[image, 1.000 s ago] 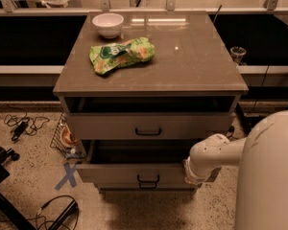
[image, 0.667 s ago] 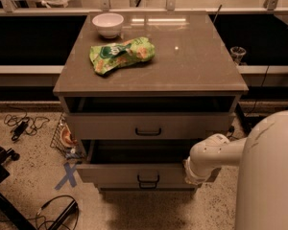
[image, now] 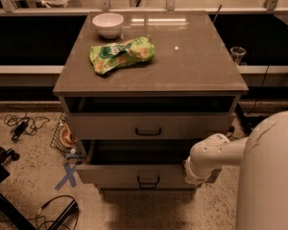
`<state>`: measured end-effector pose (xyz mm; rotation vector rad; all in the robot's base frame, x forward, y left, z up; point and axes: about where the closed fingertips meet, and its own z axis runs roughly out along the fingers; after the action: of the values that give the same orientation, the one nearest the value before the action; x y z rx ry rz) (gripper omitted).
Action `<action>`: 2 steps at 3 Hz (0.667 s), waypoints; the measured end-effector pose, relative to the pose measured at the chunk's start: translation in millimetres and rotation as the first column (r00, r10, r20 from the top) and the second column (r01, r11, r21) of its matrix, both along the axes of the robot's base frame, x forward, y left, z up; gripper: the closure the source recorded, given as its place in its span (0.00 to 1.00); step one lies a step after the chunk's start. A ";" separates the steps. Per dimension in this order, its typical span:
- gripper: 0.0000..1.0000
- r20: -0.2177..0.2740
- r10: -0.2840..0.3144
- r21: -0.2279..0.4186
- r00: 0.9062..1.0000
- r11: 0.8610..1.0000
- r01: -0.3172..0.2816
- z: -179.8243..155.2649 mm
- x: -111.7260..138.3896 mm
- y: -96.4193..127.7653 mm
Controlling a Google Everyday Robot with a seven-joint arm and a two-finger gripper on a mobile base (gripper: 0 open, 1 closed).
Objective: Open middle drawer
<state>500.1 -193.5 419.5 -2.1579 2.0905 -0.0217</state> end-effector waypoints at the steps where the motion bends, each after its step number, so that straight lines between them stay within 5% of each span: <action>1: 1.00 0.000 0.000 0.000 1.000 1.000 0.000 0.0 0.0 0.0; 2: 1.00 0.000 0.000 0.000 1.000 1.000 0.000 0.9 0.0 0.0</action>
Offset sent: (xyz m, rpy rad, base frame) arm -0.3246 0.0603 0.0799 0.2144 0.7250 1.2531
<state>500.1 -193.5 420.4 -2.1580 2.0904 -0.0216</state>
